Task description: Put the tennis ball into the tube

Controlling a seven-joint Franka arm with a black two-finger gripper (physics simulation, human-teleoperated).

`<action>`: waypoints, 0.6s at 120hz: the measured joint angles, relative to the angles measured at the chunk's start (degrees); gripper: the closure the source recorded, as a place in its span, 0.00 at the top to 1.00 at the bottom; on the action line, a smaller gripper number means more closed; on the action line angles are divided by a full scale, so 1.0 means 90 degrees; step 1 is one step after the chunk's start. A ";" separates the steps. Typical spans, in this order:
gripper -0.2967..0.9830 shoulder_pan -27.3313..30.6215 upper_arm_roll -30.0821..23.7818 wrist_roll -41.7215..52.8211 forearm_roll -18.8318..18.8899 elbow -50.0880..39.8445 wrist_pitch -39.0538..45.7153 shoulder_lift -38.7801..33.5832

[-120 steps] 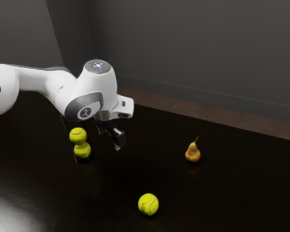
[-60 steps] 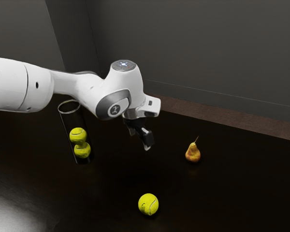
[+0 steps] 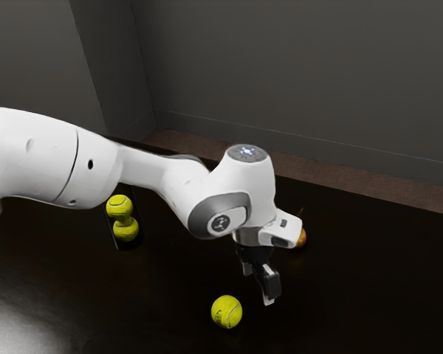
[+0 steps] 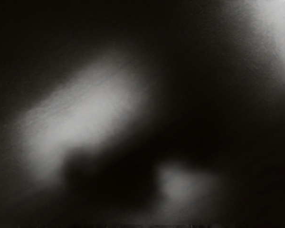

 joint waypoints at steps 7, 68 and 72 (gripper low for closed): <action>0.77 -0.0154 0.0049 -0.0160 0.0086 -0.0297 0.0077 -0.0146; 0.77 -0.1102 0.1354 -0.1125 0.0147 -0.1748 0.1214 -0.0824; 0.77 -0.1095 0.1364 -0.1162 0.0095 -0.1814 0.1302 -0.0811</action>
